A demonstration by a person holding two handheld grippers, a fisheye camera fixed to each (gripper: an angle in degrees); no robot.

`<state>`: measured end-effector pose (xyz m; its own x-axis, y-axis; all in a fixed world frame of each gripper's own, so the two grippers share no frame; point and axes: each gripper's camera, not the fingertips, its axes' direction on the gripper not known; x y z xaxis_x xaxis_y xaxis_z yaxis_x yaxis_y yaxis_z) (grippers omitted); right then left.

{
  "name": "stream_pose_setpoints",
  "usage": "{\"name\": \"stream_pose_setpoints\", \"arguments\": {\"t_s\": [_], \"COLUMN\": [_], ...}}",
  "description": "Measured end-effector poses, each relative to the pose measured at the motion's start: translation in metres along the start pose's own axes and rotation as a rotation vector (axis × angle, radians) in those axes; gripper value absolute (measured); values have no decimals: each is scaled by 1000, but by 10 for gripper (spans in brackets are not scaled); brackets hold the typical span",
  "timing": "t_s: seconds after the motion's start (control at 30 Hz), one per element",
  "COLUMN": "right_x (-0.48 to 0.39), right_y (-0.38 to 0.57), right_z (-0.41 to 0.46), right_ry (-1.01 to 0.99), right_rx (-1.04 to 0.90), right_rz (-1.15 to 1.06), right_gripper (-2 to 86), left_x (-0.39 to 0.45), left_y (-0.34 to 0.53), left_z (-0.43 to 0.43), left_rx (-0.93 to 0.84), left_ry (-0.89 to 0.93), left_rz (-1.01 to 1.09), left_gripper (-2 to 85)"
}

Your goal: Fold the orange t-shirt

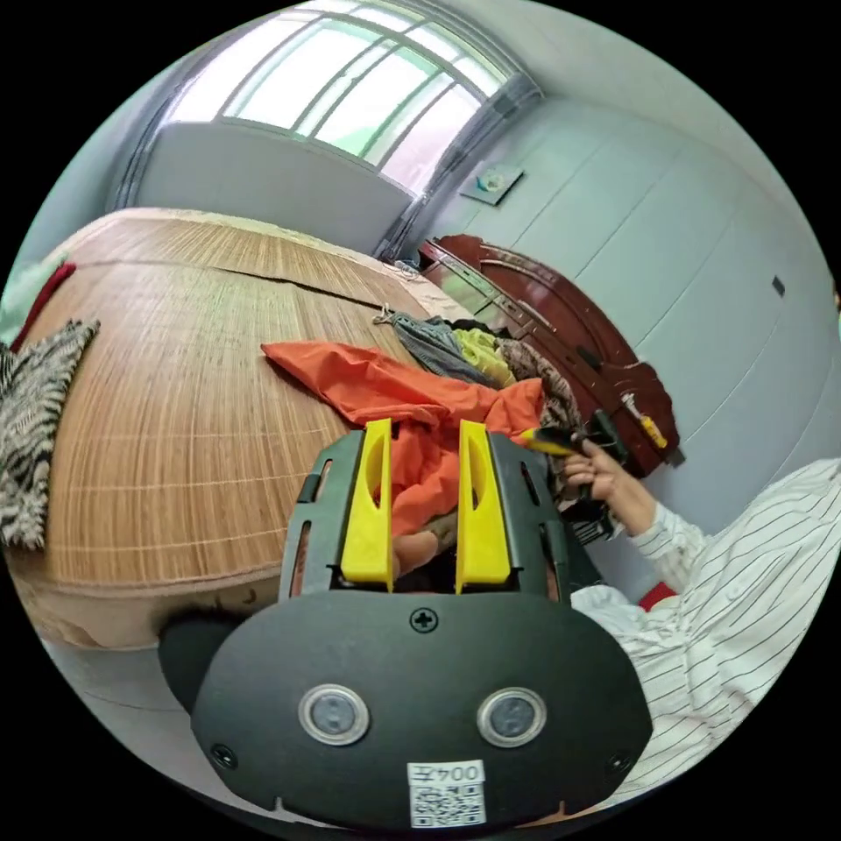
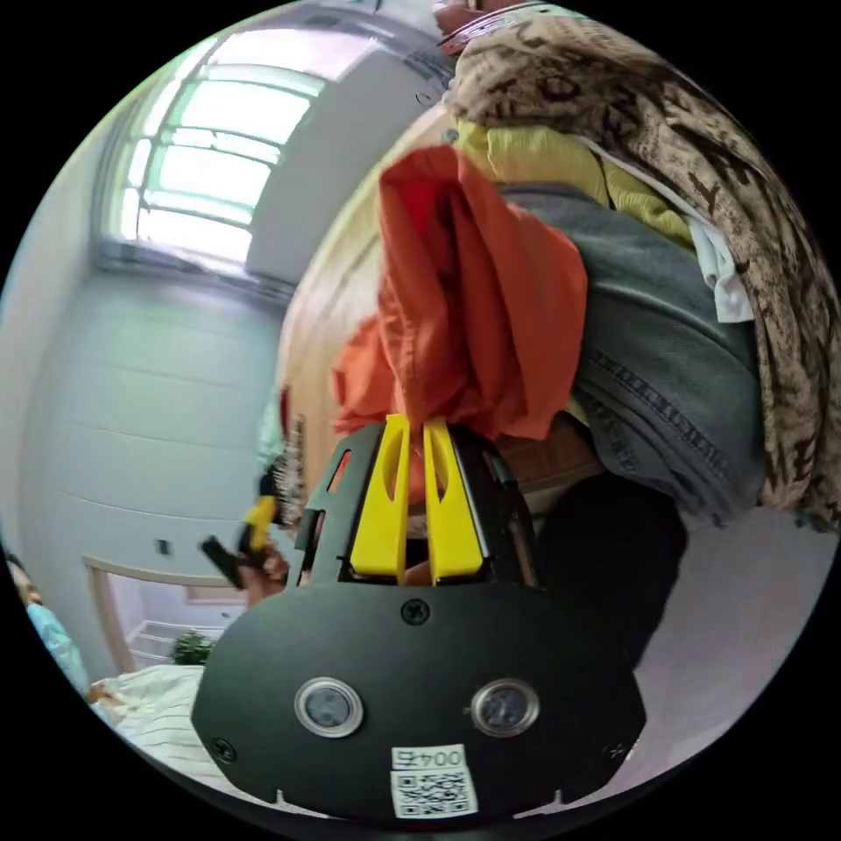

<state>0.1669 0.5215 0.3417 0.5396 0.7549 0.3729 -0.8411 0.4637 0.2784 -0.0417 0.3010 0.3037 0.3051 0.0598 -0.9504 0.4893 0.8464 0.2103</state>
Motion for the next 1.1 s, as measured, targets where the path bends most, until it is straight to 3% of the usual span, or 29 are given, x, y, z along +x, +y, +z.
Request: {"name": "stream_pose_setpoints", "arguments": {"t_s": [0.03,0.1,0.37,0.8,1.1], "right_x": [7,19,63,64,51], "right_y": [-2,-5,-3,23,54], "right_z": [-27,-59,-84,-77,-52], "right_ry": [-152,-247,-283,-309,-254], "right_rx": [89,191,193,171,134], "right_rz": [46,98,139,17,-9], "right_gripper": [35,36,38,46,65], "left_x": [6,28,114,234,275], "left_y": [-5,-27,-46,-28,-26], "left_z": [8,44,177,273,320], "left_rx": [-19,-92,-375,-391,-383], "left_ry": [-24,-57,-279,-379,-431], "left_rz": [42,167,606,1117,1296], "left_gripper": [118,121,113,110,59]}}
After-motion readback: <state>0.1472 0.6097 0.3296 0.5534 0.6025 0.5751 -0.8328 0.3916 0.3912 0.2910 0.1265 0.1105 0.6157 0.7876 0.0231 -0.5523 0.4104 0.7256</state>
